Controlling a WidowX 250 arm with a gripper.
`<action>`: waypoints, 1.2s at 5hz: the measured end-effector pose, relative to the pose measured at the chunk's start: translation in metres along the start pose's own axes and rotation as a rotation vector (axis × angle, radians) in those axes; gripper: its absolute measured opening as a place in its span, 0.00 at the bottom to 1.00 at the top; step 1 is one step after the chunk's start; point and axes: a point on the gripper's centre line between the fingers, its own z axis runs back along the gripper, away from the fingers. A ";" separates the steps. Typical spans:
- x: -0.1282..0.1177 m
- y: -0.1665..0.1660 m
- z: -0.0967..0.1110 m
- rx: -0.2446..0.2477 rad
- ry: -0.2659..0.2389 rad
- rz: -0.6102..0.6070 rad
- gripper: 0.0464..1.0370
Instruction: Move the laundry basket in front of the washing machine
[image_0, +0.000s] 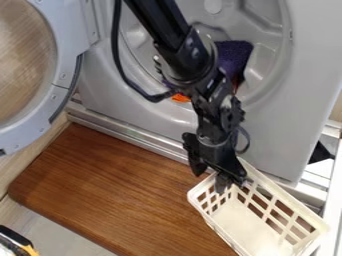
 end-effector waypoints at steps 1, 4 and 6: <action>0.000 0.000 0.000 0.004 -0.002 -0.002 0.30; -0.003 -0.006 0.007 -0.030 -0.003 0.016 0.08; -0.005 -0.006 0.055 -0.047 -0.123 0.035 0.05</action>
